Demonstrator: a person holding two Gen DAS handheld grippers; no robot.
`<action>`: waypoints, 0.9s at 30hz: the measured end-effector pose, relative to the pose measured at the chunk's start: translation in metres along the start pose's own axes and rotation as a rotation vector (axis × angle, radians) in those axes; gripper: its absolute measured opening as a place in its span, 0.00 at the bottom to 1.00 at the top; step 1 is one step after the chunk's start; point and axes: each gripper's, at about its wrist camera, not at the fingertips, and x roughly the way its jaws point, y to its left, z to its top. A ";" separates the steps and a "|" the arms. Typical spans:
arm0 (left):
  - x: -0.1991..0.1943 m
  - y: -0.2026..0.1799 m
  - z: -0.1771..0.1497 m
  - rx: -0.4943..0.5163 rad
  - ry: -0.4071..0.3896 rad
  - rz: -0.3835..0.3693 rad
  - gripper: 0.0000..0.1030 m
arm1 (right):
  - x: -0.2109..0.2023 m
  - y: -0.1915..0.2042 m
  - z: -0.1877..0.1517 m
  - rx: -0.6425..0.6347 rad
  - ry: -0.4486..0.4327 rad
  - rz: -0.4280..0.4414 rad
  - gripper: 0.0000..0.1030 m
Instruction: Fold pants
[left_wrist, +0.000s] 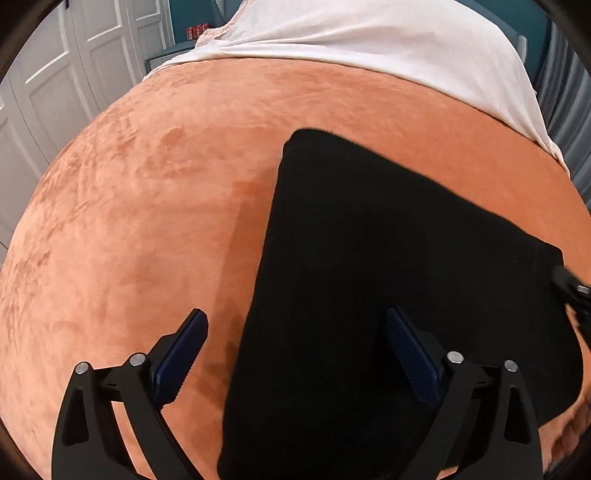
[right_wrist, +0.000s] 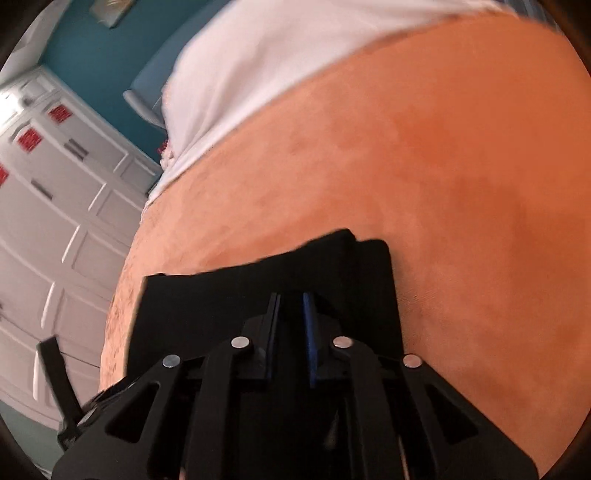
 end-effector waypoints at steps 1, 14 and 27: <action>-0.003 0.000 0.001 0.007 0.000 0.008 0.87 | -0.018 0.010 -0.006 -0.026 -0.028 0.034 0.16; -0.032 -0.013 -0.019 0.077 -0.004 0.081 0.86 | -0.062 0.006 -0.063 -0.063 0.046 0.027 0.08; -0.063 -0.008 -0.051 0.119 -0.025 0.106 0.86 | -0.091 0.029 -0.077 -0.099 0.051 -0.061 0.07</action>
